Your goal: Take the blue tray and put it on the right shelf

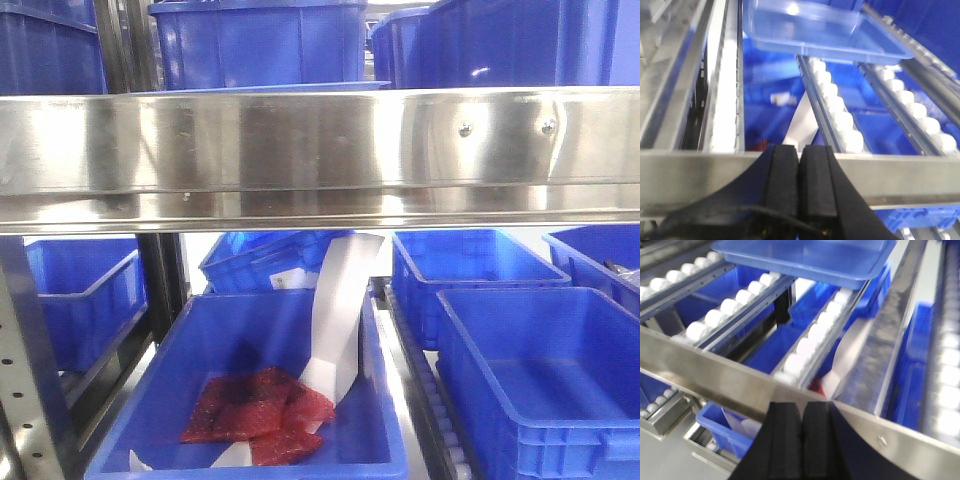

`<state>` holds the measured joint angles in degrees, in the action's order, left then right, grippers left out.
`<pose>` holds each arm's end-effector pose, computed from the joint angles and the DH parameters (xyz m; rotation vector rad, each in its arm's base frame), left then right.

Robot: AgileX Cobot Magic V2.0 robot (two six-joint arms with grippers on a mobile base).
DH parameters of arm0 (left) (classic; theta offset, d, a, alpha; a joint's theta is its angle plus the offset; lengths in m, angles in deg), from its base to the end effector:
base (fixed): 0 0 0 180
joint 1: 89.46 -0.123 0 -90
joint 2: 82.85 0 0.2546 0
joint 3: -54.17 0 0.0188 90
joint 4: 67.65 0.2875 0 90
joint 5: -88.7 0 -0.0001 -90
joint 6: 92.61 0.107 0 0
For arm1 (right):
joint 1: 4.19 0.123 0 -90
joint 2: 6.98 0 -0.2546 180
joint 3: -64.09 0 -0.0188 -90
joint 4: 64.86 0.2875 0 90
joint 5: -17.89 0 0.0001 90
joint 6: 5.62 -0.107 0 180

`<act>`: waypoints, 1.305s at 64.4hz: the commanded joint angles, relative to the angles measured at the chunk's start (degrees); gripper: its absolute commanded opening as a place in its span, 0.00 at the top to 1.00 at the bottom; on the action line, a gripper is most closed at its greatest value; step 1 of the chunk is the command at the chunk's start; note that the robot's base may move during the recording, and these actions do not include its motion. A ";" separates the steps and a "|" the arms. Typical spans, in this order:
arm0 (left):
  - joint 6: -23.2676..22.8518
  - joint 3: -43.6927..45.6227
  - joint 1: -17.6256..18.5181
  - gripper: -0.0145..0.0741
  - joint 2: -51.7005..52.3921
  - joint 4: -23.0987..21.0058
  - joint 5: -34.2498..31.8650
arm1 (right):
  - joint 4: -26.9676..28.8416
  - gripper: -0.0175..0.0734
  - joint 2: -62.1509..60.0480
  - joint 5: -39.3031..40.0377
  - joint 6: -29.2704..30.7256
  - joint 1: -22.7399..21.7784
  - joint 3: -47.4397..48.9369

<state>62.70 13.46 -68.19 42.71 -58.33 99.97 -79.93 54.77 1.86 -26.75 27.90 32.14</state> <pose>0.2273 -0.0848 0.2930 0.0714 1.8740 -0.4159 0.2315 0.1360 0.3123 -0.3761 1.8870 0.3878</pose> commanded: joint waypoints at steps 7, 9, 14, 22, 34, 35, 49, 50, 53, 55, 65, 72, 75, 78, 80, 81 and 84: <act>0.21 -7.73 0.32 0.89 14.43 3.35 -7.34 | -1.95 0.75 -16.31 9.33 0.84 -0.13 -9.41; 0.21 -9.07 0.32 0.89 17.06 4.14 -7.34 | -1.95 0.75 -19.21 9.19 0.84 -0.13 -10.96; 0.21 -11.55 0.32 0.89 23.89 5.18 -7.22 | -1.95 0.75 -26.14 9.15 0.84 -0.13 -14.29; 0.21 -13.38 0.32 0.89 33.05 5.18 -6.98 | -1.95 0.75 -34.53 9.15 0.84 -0.13 -16.68; 0.21 -13.41 0.32 0.89 37.94 5.18 -7.08 | -1.95 0.75 -37.72 9.22 0.84 -0.13 -16.77; 0.21 -13.41 0.32 0.89 37.94 5.18 -7.08 | -1.95 0.75 -37.72 9.22 0.84 -0.13 -16.77; 0.21 -13.41 0.32 0.89 37.94 5.18 -7.08 | -1.95 0.75 -37.65 9.22 0.84 -0.13 -16.77; 0.21 -13.41 0.32 0.89 37.94 5.18 -7.08 | -1.95 0.75 -37.65 9.22 0.84 -0.13 -16.77; 0.21 -13.41 0.32 0.89 37.94 5.18 -7.08 | -1.95 0.75 -37.65 9.22 0.84 -0.13 -16.77; 0.21 -13.41 0.32 0.89 37.94 5.18 -7.08 | -1.95 0.75 -37.65 9.30 0.84 -0.13 -16.86; 0.21 -13.41 0.32 0.89 37.94 5.18 -7.08 | -1.95 0.75 -37.78 10.41 0.79 -1.13 -19.75; 0.21 -13.41 0.32 0.89 37.94 5.18 -7.08 | 0.83 0.75 -39.38 9.86 0.79 -8.20 -23.71; 0.21 -13.41 0.32 0.89 37.94 5.18 -7.08 | 3.76 0.75 -40.61 10.18 0.79 -12.41 -26.00; 0.21 -13.41 0.32 0.89 37.94 5.18 -7.08 | 5.49 0.75 -42.45 10.18 0.92 -17.73 -28.04; 0.21 -13.41 0.32 0.89 37.94 5.18 -7.08 | 5.54 0.75 -43.65 10.33 0.97 -20.62 -29.16; 0.21 -13.41 0.32 0.89 37.94 5.18 -7.08 | 5.62 0.75 -44.35 10.34 0.97 -22.30 -29.59; 0.21 -13.41 0.32 0.89 37.94 5.18 -7.08 | 6.28 0.75 -45.88 10.40 1.87 -25.97 -31.38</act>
<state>62.70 -1.41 -68.19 81.23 -53.43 97.81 -74.76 10.55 6.83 -26.45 7.10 1.14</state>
